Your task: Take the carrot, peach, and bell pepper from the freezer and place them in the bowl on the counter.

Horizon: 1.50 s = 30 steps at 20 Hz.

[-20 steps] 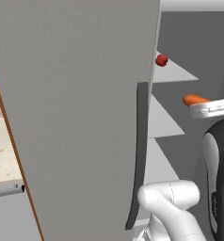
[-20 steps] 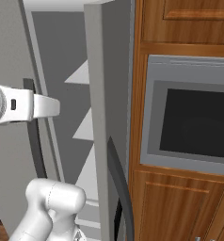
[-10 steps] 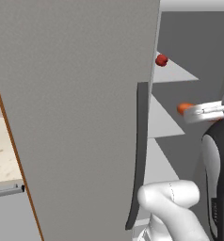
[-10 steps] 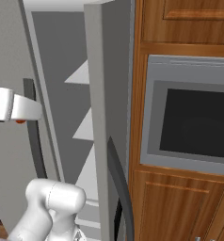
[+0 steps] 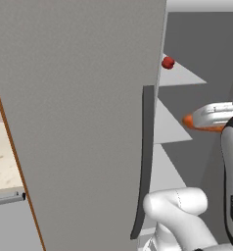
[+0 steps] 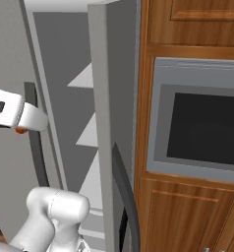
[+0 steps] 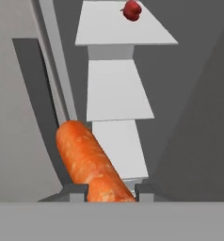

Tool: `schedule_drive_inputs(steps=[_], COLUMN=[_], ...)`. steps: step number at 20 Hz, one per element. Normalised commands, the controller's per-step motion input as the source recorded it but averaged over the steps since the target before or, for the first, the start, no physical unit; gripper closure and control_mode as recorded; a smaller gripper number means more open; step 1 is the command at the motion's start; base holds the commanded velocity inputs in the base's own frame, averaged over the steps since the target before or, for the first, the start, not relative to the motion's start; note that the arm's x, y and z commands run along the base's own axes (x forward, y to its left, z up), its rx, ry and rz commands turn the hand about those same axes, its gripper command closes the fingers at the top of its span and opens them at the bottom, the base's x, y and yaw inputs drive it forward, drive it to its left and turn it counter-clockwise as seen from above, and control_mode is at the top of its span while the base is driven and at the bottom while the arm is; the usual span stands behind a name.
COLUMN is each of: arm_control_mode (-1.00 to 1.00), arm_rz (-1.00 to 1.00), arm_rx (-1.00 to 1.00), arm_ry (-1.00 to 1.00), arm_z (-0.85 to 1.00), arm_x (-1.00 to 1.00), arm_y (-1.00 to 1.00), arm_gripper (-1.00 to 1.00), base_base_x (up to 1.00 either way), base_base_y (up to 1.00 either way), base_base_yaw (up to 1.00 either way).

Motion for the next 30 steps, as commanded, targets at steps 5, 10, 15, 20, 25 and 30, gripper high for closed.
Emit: schedule_drive_inputs(steps=[5, 10, 15, 20, 25, 30], arm_control_mode=[-1.00, -1.00, -1.00, 1.00, 1.00, 1.00], arm_rz=[0.00, 0.00, 0.00, 0.00, 0.00, 0.00], arm_rx=[0.03, 0.00, 0.00, 0.00, 0.00, 0.00], arm_ry=[0.00, 0.00, 0.00, 0.00, 0.00, 0.00], arm_z=[-0.20, -0.06, -0.02, 0.00, 0.00, 0.00], arm_x=[-0.01, -0.01, 0.02, 0.01, 0.00, 0.00], arm_y=[-0.01, 0.00, 0.00, 0.00, 0.00, 0.00], arm_gripper=[1.00, 1.00, 1.00, 1.00, 1.00, 1.00], base_base_x=[0.00, 0.00, 0.00, -0.12, -0.57, -0.59], base_base_y=[0.00, 0.00, 0.00, 0.01, 0.35, 0.90], base_base_yaw=[0.00, 0.00, 0.00, 0.00, 0.00, 0.03])
